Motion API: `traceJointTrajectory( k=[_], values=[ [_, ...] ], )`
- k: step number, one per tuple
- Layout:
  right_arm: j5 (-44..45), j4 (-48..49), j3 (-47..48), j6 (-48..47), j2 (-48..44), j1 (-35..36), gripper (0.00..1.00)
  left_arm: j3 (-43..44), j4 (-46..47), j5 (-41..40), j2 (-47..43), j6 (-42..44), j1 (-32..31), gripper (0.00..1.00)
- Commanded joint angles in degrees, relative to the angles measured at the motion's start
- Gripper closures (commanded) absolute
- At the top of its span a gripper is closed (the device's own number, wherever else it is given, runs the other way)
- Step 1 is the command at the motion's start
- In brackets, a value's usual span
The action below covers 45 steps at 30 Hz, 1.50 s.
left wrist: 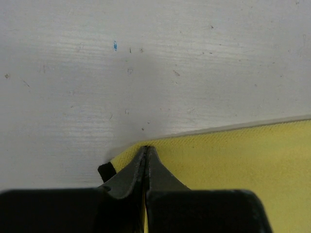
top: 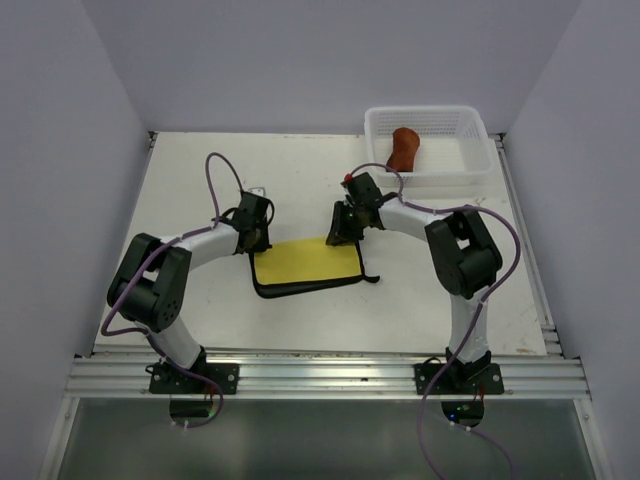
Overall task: Roll the towels
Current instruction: Fold the towel
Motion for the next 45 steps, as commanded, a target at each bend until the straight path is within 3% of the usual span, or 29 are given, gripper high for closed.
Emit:
traceJointTrajectory(
  k=[1, 15, 24, 32, 45],
  values=[
    [4.23, -4.05, 0.44, -3.73, -3.13, -0.91, 0.70, -0.17, -1.18, -3.78, 0.44, -0.29, 0.13, 1.00],
    [7.93, -6.95, 0.08, -5.84, -4.89, -2.14, 0.63, 0.00, -2.58, -5.80, -0.36, -0.11, 0.13, 1.00],
    [9.49, -9.24, -0.26, -9.00, -14.90, -2.05, 0.57, 2.37, -2.32, -1.50, -5.79, 1.64, 0.13, 1.00],
    [10.30, -11.26, -5.44, -10.06, -18.07, -2.05, 0.58, 4.40, -2.41, 2.81, -10.63, 2.35, 0.13, 0.71],
    [9.94, -11.17, -8.70, -10.85, -13.77, 1.37, 0.58, -4.30, -5.13, -1.40, -19.60, -3.10, 0.48, 0.59]
  ],
)
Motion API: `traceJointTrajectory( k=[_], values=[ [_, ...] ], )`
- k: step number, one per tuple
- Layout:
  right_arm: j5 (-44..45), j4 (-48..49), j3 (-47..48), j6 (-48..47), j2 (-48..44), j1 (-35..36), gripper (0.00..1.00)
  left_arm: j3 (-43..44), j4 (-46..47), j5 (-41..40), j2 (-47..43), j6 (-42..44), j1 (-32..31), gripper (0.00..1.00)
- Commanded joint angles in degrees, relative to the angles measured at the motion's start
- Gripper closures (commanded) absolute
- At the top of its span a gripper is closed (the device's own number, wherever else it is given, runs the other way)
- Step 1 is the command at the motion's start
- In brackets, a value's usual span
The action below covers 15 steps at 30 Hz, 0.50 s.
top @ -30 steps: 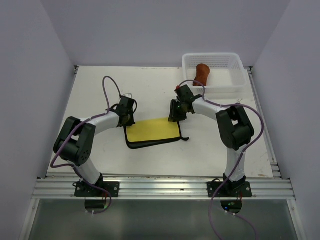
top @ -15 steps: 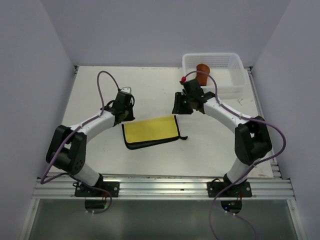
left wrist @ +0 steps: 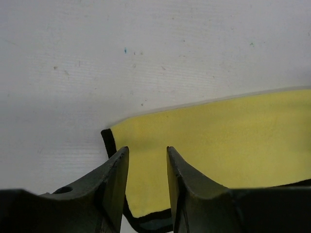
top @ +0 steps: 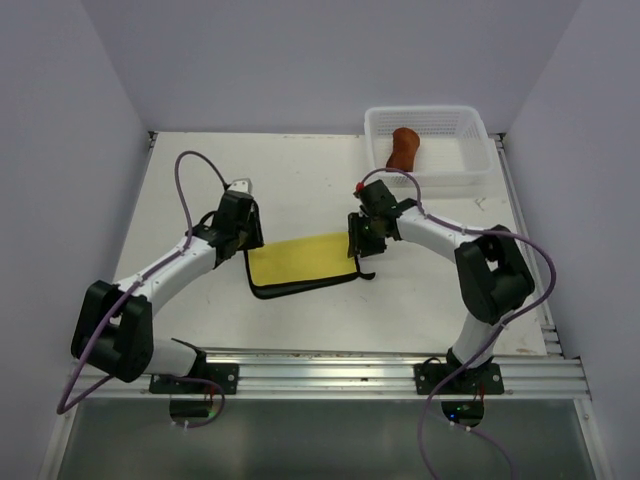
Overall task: Roll the towels
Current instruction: Fold the towel
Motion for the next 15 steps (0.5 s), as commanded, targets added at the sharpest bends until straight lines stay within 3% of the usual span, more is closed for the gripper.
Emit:
traceJointTrajectory(
  k=[1, 15],
  values=[
    [1.14, -0.01, 0.61, -1.08, 1.95, 1.51, 0.58, -1.18, -2.33, -3.96, -2.03, -2.68, 0.55, 0.59],
    [6.68, -0.79, 0.43, -1.00, 5.47, 3.53, 0.59, -9.00, -1.46, -5.38, -7.66, -5.14, 3.28, 0.58]
  ],
)
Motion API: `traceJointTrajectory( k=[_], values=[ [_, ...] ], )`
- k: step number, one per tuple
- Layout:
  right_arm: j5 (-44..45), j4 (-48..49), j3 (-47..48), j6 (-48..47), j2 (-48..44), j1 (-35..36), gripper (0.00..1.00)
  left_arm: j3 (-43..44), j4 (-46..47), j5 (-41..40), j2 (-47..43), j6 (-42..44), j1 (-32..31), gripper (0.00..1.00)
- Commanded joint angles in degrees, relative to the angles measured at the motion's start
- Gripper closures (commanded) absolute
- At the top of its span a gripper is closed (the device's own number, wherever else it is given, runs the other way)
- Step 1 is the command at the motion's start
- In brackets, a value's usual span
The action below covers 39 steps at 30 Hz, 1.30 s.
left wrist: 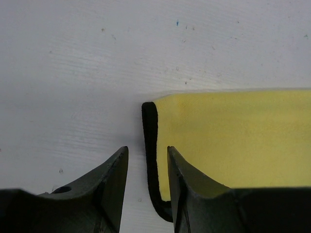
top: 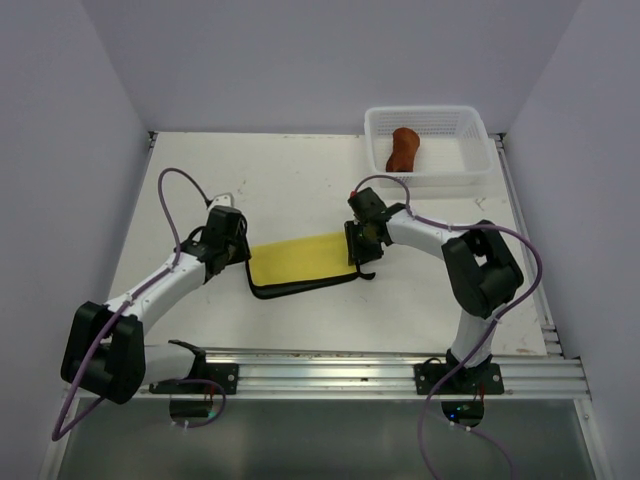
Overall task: Roll the towels
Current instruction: Fold the towel
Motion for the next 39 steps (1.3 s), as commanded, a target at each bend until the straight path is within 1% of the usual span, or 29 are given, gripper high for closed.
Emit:
traceJointTrajectory(
  k=[1, 3, 4, 7, 9, 10, 13, 18, 22, 23, 26, 29, 32, 33, 36, 39],
  values=[
    [2.04, -0.58, 0.41, -0.87, 1.12, 0.62, 0.60, -1.24, 0.86, -1.27, -0.64, -2.09, 0.52, 0.58],
    [2.04, -0.58, 0.15, -0.78, 1.12, 0.97, 0.64, -1.94, 0.24, -2.06, -1.16, -3.93, 0.61, 0.58],
    [2.04, -0.58, -0.03, -0.78, 1.03, 0.89, 0.71, -2.38, 0.67, -2.24, -1.78, -4.46, 0.61, 0.58],
    [2.04, -0.66, -0.29, -0.51, 0.51, 0.97, 0.84, -4.32, 2.26, -2.67, -4.94, -5.52, 0.61, 0.58],
    [2.04, -1.36, 0.06, -1.12, 0.42, 0.89, 0.89, -4.32, 2.09, -3.38, -6.35, -5.08, 0.61, 0.58],
    [3.09, -2.41, 0.32, -1.39, 0.42, 0.80, 0.93, -4.15, 1.65, -3.64, -6.44, -4.82, 0.61, 0.58],
    [3.98, -3.38, 0.94, -1.74, 0.24, 0.36, 1.00, -3.70, 1.03, -4.35, -6.27, -4.11, 0.61, 0.58],
    [7.22, -5.49, 1.82, -1.30, -0.55, -1.04, 1.00, -5.37, 2.08, -2.77, -5.39, -4.29, 0.61, 0.58],
    [12.32, -8.91, 1.90, -1.66, -3.35, -2.28, 1.00, -6.60, 2.88, -1.63, -5.39, -4.46, 0.61, 0.58],
    [15.02, -9.54, 2.08, -2.00, -3.97, -2.45, 1.00, -6.69, 2.96, -1.27, -5.39, -4.38, 0.61, 0.58],
    [18.64, -11.56, 2.34, -2.97, -7.22, -2.45, 1.00, -7.65, 4.98, 1.01, -5.30, -3.94, 0.61, 0.60],
    [19.18, -12.00, 2.78, -3.67, -10.82, -2.45, 1.00, -8.45, 7.71, 3.99, -3.99, -3.67, 0.61, 0.67],
    [16.56, -11.65, 3.57, -5.25, -13.20, -2.19, 1.00, -9.24, 11.13, 7.60, -2.66, -3.23, 0.52, 0.76],
    [15.76, -11.65, 3.92, -5.69, -13.55, -2.02, 1.00, -9.33, 12.70, 8.39, -2.49, -3.14, 0.52, 0.81],
    [13.56, -11.74, 5.42, -7.28, -14.17, -0.53, 1.00, -8.98, 14.38, 10.85, -0.30, -2.71, 0.26, 0.87],
    [12.68, -11.74, 7.00, -8.86, -13.91, 2.20, 1.00, -8.54, 16.66, 12.52, 2.25, -2.44, -0.44, 0.89]
  ],
)
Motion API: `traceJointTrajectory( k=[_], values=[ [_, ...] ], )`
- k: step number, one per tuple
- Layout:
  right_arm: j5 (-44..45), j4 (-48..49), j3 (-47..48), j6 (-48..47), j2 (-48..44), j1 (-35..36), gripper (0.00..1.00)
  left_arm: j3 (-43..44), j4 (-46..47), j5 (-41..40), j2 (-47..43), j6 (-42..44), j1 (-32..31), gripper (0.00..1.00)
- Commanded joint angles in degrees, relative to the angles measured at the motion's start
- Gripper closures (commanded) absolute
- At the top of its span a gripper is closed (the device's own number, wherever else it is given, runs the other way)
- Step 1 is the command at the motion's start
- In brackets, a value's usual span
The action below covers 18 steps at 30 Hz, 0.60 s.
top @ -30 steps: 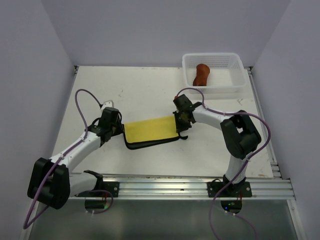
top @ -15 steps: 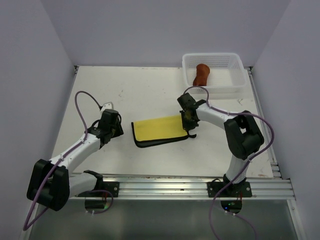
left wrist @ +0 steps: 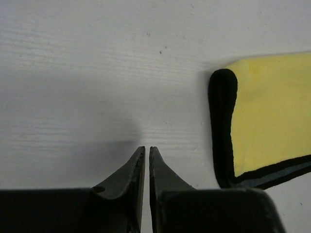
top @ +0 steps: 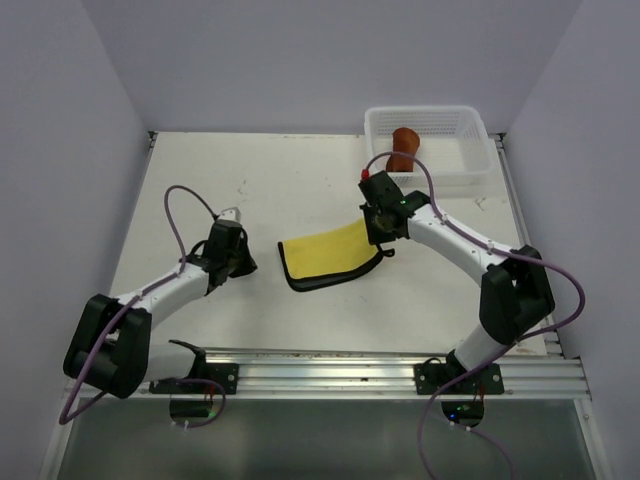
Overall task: Roll the towels
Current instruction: Fold the towel
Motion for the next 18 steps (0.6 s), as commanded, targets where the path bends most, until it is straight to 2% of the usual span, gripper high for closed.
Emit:
traceJointTrajectory(
  k=[1, 5, 18],
  values=[
    [-1.92, -0.53, 3.55, -3.72, -1.19, 3.45, 1.00, 0.42, 6.60, 4.04, 2.43, 0.64, -0.99, 0.89],
    [-3.15, -0.70, 5.65, -3.82, 0.65, 6.87, 1.00, 0.07, 9.66, 6.60, 4.11, -0.24, -1.52, 0.91],
    [-11.68, 2.81, 8.83, -0.48, 6.37, 10.31, 1.00, -0.10, 13.98, 9.41, 7.89, -1.12, -5.83, 0.92]
  ],
)
